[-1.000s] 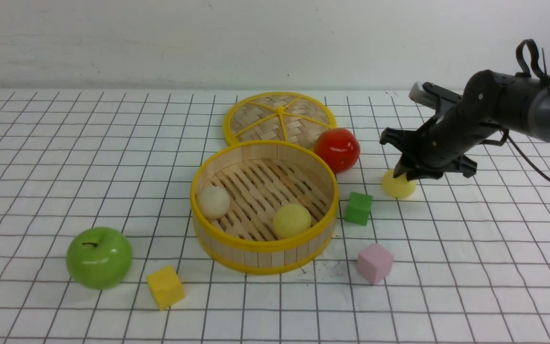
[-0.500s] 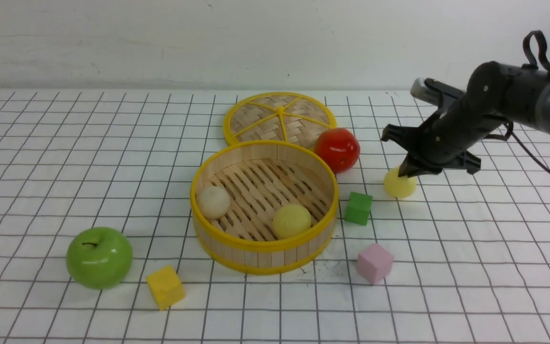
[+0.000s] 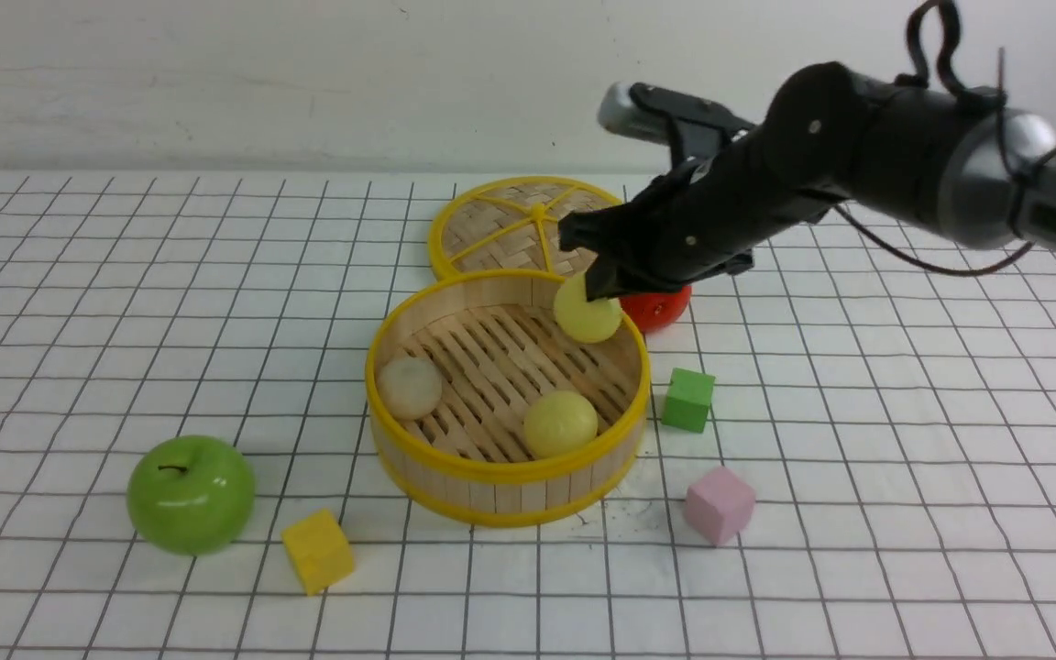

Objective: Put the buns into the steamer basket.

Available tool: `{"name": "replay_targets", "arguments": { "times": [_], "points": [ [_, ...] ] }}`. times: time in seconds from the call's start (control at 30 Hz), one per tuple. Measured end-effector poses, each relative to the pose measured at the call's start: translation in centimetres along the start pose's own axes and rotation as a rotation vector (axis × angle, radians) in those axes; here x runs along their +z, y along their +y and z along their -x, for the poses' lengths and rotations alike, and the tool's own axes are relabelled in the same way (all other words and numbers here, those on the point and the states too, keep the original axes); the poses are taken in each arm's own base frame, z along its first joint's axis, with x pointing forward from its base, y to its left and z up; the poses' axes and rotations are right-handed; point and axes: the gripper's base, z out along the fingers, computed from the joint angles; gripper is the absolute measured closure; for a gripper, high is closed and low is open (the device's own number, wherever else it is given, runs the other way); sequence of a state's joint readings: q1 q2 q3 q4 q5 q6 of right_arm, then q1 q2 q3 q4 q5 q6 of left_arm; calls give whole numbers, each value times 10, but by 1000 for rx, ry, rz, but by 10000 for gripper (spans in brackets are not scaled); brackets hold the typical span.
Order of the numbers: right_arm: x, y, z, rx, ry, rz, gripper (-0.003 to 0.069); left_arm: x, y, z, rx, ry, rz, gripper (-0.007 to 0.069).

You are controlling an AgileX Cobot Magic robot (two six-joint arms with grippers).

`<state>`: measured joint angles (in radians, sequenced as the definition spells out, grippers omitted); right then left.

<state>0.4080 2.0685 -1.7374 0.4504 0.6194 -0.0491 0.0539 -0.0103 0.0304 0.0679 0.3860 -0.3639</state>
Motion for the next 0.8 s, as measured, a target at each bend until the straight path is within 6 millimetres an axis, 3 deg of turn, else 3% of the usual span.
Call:
{"name": "replay_targets", "arguments": {
  "times": [0.17,0.3,0.33,0.37,0.4,0.5,0.63,0.67,0.7,0.73,0.77,0.8],
  "points": [
    [24,-2,-12,-35,32,-25,575,0,0,0,0,0,0,459],
    [24,-4,-12,-55,31,-40,464,0,0,0,0,0,0,456],
    [19,-4,-9,-68,21,-47,391,0,0,0,0,0,0,453],
    [17,-4,-8,-70,18,-46,382,0,0,0,0,0,0,452],
    [5,-3,-3,-83,11,-52,305,0,0,0,0,0,0,449],
    [-26,0,7,-107,2,-60,220,0,0,0,0,0,0,447],
    [-103,12,19,-169,-17,-90,172,0,0,0,0,0,0,442],
    [-107,12,19,-175,-19,-97,172,0,0,0,0,0,0,442],
    [-142,19,20,-200,-37,-122,173,0,0,0,0,0,0,441],
    [-165,24,19,-213,-53,-141,179,0,0,0,0,0,0,442],
    [-174,26,19,-218,-66,-144,181,0,0,0,0,0,0,442],
    [-212,32,15,-234,-94,-180,204,0,0,0,0,0,0,440]
  ]
}}
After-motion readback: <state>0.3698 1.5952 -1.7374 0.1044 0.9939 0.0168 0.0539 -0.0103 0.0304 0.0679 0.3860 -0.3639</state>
